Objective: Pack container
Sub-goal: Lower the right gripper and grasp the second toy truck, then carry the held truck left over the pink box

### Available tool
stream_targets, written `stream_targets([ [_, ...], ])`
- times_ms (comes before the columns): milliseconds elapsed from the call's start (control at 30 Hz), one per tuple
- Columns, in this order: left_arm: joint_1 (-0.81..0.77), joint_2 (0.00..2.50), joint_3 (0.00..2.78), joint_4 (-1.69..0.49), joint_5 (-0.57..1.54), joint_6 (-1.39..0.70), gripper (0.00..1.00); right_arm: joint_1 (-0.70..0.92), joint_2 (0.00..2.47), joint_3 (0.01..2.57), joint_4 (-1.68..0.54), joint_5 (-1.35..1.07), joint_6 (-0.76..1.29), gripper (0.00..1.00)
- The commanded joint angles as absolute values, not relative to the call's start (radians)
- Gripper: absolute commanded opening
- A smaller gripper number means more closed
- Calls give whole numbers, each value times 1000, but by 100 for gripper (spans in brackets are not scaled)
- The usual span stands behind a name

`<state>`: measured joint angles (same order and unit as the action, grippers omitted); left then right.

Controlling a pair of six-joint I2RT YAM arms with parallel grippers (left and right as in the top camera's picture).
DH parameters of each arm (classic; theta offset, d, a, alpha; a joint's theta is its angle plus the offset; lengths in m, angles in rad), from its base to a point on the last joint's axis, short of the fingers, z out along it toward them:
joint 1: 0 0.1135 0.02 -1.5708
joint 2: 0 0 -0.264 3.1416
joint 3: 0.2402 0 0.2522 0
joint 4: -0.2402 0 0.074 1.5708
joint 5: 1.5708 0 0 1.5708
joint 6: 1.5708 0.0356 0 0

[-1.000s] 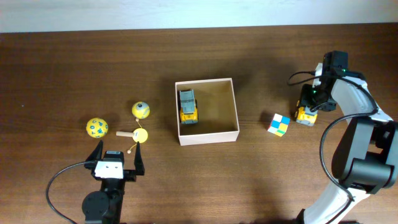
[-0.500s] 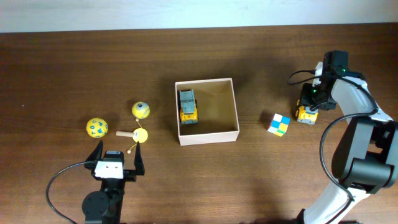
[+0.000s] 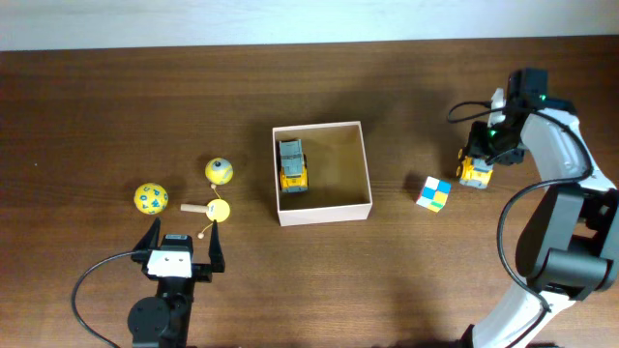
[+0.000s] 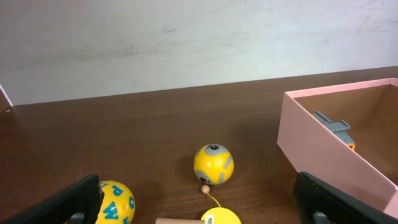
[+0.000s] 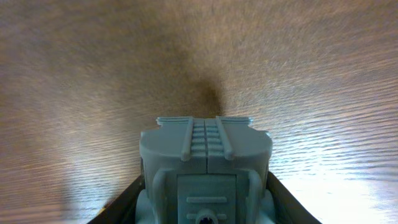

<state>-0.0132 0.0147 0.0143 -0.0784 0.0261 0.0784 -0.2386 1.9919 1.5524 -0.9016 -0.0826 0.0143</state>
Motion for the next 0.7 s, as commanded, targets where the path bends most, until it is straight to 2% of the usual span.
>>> stream_targets([
  [0, -17, 5, 9, -80, 23, 83, 99, -235, 1992, 1625, -934, -120, 2, 37],
  [300, -17, 5, 9, -81, 23, 83, 99, -183, 1989, 1797, -1066, -282, -70, 37],
  [667, -17, 5, 9, -80, 23, 83, 99, 59, 1987, 2005, -1157, -409, -101, 37],
])
